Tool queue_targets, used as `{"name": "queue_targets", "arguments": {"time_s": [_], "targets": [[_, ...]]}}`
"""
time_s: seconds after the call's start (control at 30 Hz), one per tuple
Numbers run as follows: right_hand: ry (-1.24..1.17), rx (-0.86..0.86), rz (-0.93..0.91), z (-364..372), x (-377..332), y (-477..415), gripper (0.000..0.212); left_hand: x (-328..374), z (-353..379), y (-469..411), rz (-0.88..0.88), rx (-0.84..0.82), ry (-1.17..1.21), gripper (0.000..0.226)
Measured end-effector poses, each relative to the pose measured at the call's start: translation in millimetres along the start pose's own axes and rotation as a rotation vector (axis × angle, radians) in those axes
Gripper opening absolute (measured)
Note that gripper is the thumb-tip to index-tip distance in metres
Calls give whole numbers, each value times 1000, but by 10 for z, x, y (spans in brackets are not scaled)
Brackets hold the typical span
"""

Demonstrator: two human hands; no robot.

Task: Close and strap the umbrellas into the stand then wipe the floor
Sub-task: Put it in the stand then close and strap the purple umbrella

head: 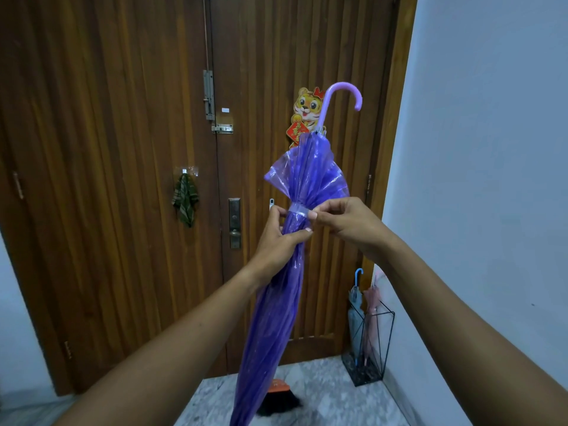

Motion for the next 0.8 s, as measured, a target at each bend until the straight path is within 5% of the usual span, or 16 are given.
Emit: {"name": "queue_targets", "arguments": {"time_s": [0.57, 0.8], "targets": [[-67, 93, -42, -98, -93, -44, 10, 136, 4, -41, 147, 42, -112, 20], [-44, 43, -38, 3, -136, -37, 13, 75, -65, -95, 67, 29, -21, 24]]}}
Point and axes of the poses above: each hand's wrist, its own y-axis away from the middle knuckle, its own z-axis out of the palm, x = y × z, the point moved 10 cm from there along -y, towards the middle knuckle, and after that the axes turned 7 degrees about -y, right-handed, at the moved point
